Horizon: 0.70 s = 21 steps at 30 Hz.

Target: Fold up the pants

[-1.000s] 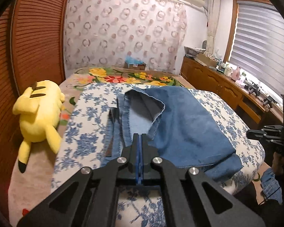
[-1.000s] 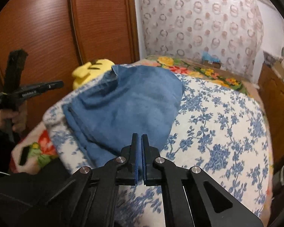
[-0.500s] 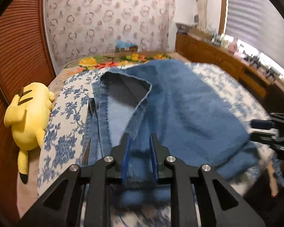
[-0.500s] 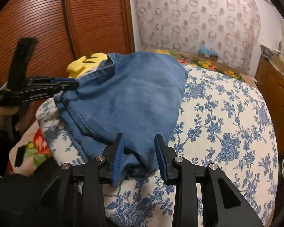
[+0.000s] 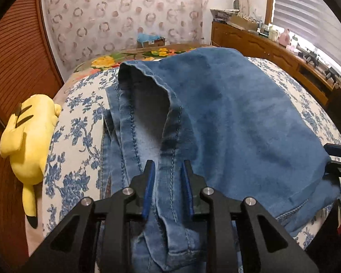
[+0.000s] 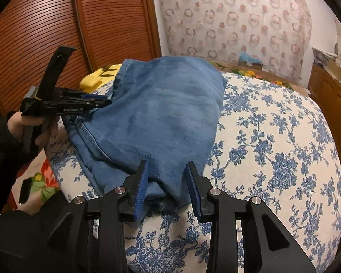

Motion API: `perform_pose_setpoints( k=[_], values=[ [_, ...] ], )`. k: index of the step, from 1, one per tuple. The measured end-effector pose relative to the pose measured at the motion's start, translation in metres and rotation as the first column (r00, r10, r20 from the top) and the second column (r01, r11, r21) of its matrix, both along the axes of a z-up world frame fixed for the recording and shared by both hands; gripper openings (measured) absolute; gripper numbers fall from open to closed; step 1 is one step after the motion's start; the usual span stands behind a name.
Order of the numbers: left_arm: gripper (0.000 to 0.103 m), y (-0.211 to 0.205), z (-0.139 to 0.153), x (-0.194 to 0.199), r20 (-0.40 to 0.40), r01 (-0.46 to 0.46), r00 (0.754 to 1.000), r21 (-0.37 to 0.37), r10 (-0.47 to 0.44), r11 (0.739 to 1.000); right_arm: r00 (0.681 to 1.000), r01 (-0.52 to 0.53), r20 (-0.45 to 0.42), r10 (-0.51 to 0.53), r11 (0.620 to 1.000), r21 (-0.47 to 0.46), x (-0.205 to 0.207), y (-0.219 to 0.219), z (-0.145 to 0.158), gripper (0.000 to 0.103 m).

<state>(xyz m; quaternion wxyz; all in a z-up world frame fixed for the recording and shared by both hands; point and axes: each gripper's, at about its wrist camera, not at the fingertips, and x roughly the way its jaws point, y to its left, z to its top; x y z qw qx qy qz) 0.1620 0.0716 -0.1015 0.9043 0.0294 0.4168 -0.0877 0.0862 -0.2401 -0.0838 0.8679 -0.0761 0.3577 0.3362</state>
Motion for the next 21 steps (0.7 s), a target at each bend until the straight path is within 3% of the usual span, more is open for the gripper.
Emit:
perform_pose_setpoints(
  k=[7,10,16,21],
  values=[
    [0.021,0.000,-0.003,-0.008,0.008,0.000,1.000,-0.041,0.001,0.999,1.000,0.008,-0.005,-0.008,1.000,0.011,0.004,-0.004,-0.003,0.033],
    [0.002,0.003,-0.002,-0.010,0.009,-0.010,1.000,-0.047,0.011,0.999,1.000,0.009,-0.003,-0.009,1.000,0.011,0.005,-0.005,-0.003,0.033],
    [0.000,0.029,0.026,-0.033,0.080,-0.074,0.993,-0.084,0.081,0.994,1.000,0.010,-0.003,-0.010,1.000,0.026,0.004,-0.009,-0.001,0.033],
    [0.000,0.038,0.032,-0.039,0.075,-0.066,0.995,-0.078,0.072,0.995,1.000,0.007,0.011,-0.007,1.000,0.029,-0.002,-0.008,0.005,0.034]
  ],
)
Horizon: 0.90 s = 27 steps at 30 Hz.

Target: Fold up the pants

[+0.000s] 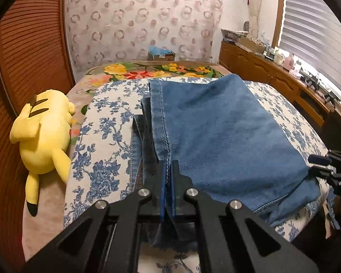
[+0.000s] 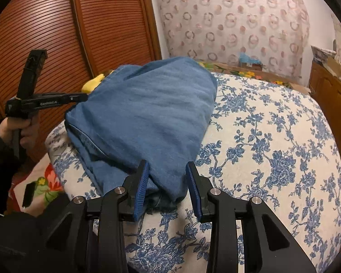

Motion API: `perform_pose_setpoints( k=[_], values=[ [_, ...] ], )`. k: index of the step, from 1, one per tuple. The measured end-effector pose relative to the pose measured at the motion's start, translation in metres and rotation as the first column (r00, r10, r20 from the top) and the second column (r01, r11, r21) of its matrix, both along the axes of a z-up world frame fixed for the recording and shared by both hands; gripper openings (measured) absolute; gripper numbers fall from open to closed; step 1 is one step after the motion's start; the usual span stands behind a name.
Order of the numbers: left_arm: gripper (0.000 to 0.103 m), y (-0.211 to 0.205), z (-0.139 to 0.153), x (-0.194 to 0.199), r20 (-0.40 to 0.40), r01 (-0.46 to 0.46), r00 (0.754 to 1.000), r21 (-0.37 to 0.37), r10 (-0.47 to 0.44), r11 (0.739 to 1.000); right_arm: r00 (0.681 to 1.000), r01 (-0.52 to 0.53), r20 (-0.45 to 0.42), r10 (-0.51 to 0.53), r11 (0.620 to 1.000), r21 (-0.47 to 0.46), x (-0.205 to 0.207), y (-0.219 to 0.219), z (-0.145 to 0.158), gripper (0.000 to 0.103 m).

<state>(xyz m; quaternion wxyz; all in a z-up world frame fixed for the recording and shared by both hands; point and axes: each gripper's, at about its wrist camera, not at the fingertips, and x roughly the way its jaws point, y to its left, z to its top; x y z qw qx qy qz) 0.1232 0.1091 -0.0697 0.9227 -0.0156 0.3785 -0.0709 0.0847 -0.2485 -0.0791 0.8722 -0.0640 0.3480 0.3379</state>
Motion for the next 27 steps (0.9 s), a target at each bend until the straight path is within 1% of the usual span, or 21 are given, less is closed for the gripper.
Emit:
perform_pose_setpoints(
  k=[2,5,7,9,11,13,15,18,22,27],
  values=[
    [0.001,-0.004,0.001,-0.001,0.006,0.003,1.000,0.011,-0.003,1.000,1.000,0.010,0.005,-0.010,1.000,-0.005,0.000,0.000,0.001,0.035],
    [0.006,-0.014,0.006,-0.004,0.019,0.007,1.000,0.015,-0.008,1.000,0.999,0.038,0.019,-0.037,0.999,-0.010,0.004,-0.001,0.003,0.039],
    [0.013,-0.024,0.009,-0.007,0.033,0.012,0.999,0.036,-0.013,0.999,0.998,0.050,0.026,-0.050,0.999,-0.001,0.007,-0.001,0.007,0.042],
    [0.018,-0.032,0.011,-0.010,0.042,0.020,0.999,0.050,-0.023,0.999,0.997,0.068,0.026,-0.068,0.998,0.003,0.014,-0.001,0.010,0.047],
    [0.023,-0.039,0.013,-0.012,0.055,0.032,0.998,0.061,-0.036,0.998,0.997,0.083,0.010,-0.083,0.997,0.008,0.021,-0.001,0.010,0.052],
    [0.030,-0.045,0.014,-0.014,0.060,0.041,0.997,0.063,-0.045,0.997,0.995,0.097,-0.019,-0.097,0.995,0.009,0.031,0.001,0.007,0.053],
    [0.033,-0.050,0.012,-0.014,0.058,0.052,0.997,0.056,-0.056,0.997,0.994,0.107,-0.039,-0.106,0.994,0.010,0.037,0.003,0.003,0.053],
    [0.034,-0.058,0.007,-0.014,0.042,0.074,0.996,0.060,-0.077,0.995,0.989,0.119,-0.090,-0.117,0.993,0.017,0.050,0.008,-0.004,0.053],
    [0.035,-0.065,-0.002,-0.013,0.024,0.082,0.996,0.048,-0.083,0.995,0.982,0.136,-0.129,-0.135,0.991,0.001,0.061,0.015,-0.012,0.053],
    [0.035,-0.071,-0.012,-0.014,0.003,0.092,0.996,0.048,-0.092,0.995,0.981,0.127,-0.148,-0.127,0.992,-0.010,0.062,0.019,-0.021,0.053]
  ],
)
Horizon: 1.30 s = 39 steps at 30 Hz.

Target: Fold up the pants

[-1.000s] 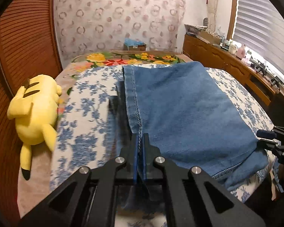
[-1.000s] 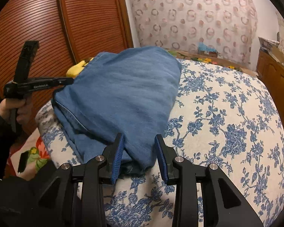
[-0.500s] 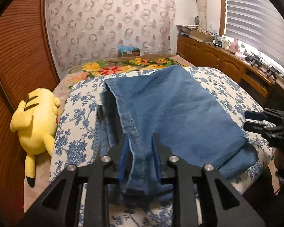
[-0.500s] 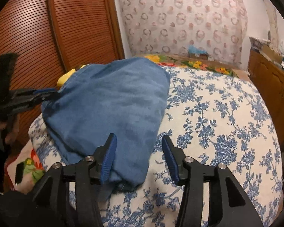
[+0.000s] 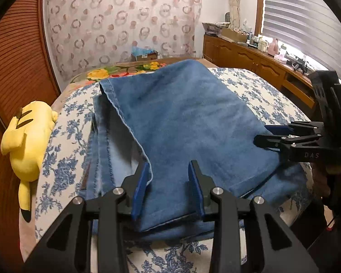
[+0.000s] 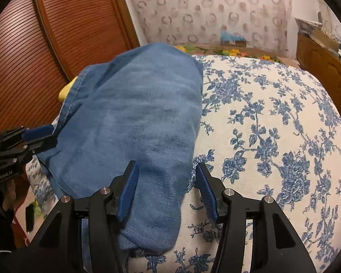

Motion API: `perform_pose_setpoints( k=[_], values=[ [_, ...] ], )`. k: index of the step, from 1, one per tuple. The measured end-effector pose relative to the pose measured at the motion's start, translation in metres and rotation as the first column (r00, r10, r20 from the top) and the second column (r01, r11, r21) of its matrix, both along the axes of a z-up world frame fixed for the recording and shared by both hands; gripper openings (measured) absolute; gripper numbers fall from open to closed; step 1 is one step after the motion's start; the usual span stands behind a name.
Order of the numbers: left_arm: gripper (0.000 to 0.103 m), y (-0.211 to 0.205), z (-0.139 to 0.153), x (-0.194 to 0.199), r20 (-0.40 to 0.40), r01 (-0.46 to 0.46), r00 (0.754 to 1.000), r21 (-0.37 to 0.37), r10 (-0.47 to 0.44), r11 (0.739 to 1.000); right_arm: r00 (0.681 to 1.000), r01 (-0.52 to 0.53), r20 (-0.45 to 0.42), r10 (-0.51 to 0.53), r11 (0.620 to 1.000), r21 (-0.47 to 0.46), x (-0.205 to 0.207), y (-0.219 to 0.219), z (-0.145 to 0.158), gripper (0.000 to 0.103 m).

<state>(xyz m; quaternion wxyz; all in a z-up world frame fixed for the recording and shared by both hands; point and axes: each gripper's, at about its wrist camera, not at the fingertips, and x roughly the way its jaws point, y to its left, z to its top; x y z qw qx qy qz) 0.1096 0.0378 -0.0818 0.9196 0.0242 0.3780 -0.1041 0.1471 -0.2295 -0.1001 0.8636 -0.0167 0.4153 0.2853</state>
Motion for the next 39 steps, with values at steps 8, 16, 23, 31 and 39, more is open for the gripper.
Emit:
perform_pose_setpoints(
  k=[8,16,23,31,39],
  values=[
    [0.035,-0.001,-0.007,0.001,-0.019,-0.007,1.000,0.010,0.007,1.000,1.000,-0.005,-0.022,0.005,1.000,0.016,0.000,-0.003,-0.008,0.053],
    [0.035,0.020,0.011,-0.010,0.025,-0.050,0.998,-0.006,0.050,0.999,1.000,-0.007,-0.011,0.007,1.000,0.010,-0.003,0.002,-0.008,0.049],
    [0.035,0.037,0.032,-0.022,0.077,-0.088,0.993,-0.030,0.090,0.996,1.000,-0.016,-0.014,0.016,1.000,0.016,-0.004,0.006,-0.009,0.040],
    [0.035,0.012,0.016,-0.014,0.038,-0.023,0.999,-0.042,0.024,0.999,1.000,-0.024,-0.012,0.025,0.999,0.035,-0.006,0.006,-0.007,0.027],
    [0.035,-0.003,-0.013,-0.001,-0.036,0.000,0.999,-0.039,-0.002,0.999,1.000,-0.027,0.000,0.027,0.996,0.084,-0.007,-0.001,0.003,0.012]
  ],
)
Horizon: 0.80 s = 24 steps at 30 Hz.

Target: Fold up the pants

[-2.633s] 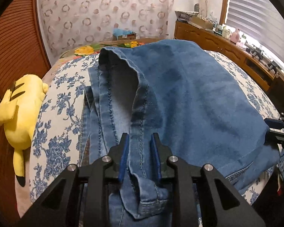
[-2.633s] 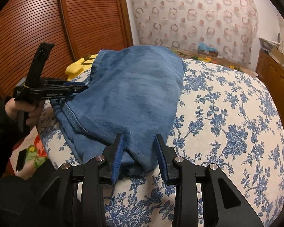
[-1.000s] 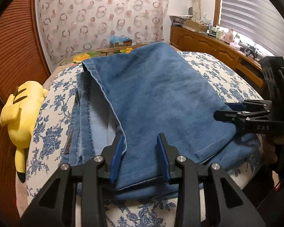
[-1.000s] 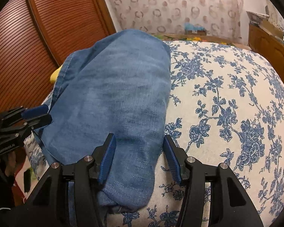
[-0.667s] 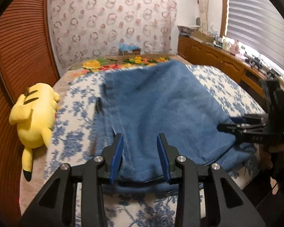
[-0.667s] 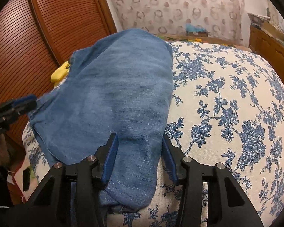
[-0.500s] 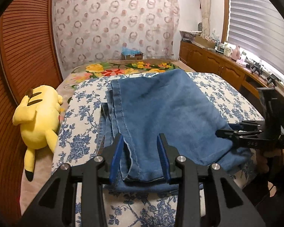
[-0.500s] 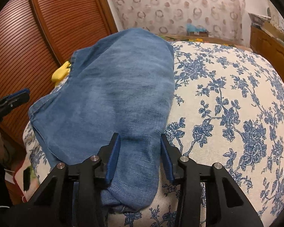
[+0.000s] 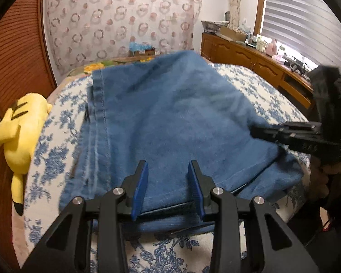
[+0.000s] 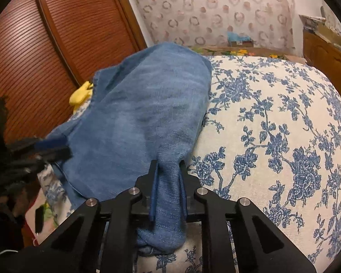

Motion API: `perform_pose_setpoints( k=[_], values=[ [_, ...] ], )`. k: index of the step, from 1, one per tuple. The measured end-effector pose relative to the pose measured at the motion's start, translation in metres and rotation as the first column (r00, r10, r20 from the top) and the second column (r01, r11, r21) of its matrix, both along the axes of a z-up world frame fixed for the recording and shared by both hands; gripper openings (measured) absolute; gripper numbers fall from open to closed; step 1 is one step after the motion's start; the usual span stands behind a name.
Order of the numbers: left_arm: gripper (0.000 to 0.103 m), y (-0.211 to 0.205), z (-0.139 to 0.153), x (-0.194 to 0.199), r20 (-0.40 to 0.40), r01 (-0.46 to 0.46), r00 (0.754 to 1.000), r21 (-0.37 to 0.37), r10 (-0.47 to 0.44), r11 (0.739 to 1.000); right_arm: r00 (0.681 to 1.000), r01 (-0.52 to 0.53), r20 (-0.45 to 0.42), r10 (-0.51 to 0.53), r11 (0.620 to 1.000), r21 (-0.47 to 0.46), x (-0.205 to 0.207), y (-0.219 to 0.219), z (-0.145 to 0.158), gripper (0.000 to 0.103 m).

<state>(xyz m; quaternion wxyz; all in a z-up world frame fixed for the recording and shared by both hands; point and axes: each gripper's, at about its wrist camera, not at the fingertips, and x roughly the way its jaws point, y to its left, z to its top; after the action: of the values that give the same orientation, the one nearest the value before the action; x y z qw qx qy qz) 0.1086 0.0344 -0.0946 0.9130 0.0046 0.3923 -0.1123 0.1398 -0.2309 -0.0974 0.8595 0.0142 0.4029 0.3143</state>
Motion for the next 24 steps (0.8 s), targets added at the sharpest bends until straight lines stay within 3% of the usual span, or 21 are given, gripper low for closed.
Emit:
perform_pose_setpoints(
  k=[5,12,24],
  values=[
    [0.037,-0.002,-0.019,0.005,-0.039,-0.004,0.999,0.001,0.004,1.000,1.000,-0.006,0.019,0.005,1.000,0.013,-0.004,0.002,0.009,0.012],
    [0.052,-0.004,-0.022,0.000,-0.005,-0.007,1.000,-0.054,0.006,0.999,0.999,-0.006,0.042,0.006,1.000,0.003,-0.007,0.006,0.016,0.011],
    [0.053,-0.001,-0.028,-0.006,0.062,-0.022,0.998,-0.085,0.027,0.996,0.997,-0.020,0.070,0.019,1.000,0.015,-0.009,0.009,0.030,0.010]
  ],
)
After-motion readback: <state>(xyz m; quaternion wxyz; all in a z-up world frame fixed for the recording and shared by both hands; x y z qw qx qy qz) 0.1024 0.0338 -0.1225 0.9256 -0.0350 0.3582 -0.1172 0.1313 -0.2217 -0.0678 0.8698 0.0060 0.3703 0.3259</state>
